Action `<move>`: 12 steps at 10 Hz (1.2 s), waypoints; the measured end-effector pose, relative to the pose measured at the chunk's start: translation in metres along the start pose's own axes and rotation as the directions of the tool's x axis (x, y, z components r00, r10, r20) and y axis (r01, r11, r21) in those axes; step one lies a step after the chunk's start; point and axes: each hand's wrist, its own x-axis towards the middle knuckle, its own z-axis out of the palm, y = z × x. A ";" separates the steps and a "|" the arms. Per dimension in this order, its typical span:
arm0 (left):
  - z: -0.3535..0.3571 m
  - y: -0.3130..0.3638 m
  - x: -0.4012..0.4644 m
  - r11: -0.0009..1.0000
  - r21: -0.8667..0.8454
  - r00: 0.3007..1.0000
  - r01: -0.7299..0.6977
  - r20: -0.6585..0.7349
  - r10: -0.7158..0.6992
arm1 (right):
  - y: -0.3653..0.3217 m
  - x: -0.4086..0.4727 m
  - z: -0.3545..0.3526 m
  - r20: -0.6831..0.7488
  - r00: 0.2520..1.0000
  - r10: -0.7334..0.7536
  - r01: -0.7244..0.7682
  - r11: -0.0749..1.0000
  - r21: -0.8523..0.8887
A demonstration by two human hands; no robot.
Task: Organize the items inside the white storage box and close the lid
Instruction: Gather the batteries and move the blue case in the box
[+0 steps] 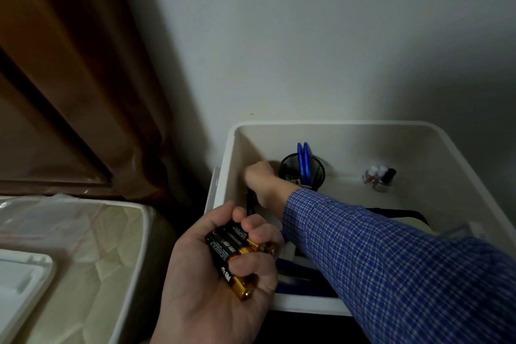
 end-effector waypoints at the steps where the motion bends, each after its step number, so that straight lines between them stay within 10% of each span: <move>1: 0.002 -0.002 -0.001 0.999 0.041 1.000 0.006 -0.001 -0.006 | 0.004 0.005 0.001 0.023 0.998 -0.054 0.056 0.997 -0.057; 4: -0.004 0.000 0.000 1.000 0.006 1.000 0.011 0.025 -0.011 | 0.001 -0.051 -0.027 -0.054 0.791 -0.610 0.506 0.701 -0.503; 6: -0.008 -0.008 0.002 0.995 0.086 0.997 -0.042 -0.059 0.047 | -0.013 -0.141 -0.097 0.010 0.858 -0.513 0.513 0.856 -0.069; 8: -0.005 -0.041 0.004 0.982 0.187 0.991 0.007 -0.131 0.018 | 0.019 -0.231 -0.136 0.039 0.812 -0.583 0.583 0.812 -0.001; 10: -0.011 -0.081 0.011 0.950 0.303 0.992 0.078 -0.122 -0.043 | 0.063 -0.271 -0.128 -0.240 0.419 -0.876 0.771 0.483 -0.416; 12: -0.013 -0.095 0.008 0.944 0.307 0.989 0.122 -0.121 -0.088 | 0.085 -0.273 -0.128 -0.235 0.334 -0.913 0.722 0.408 -0.559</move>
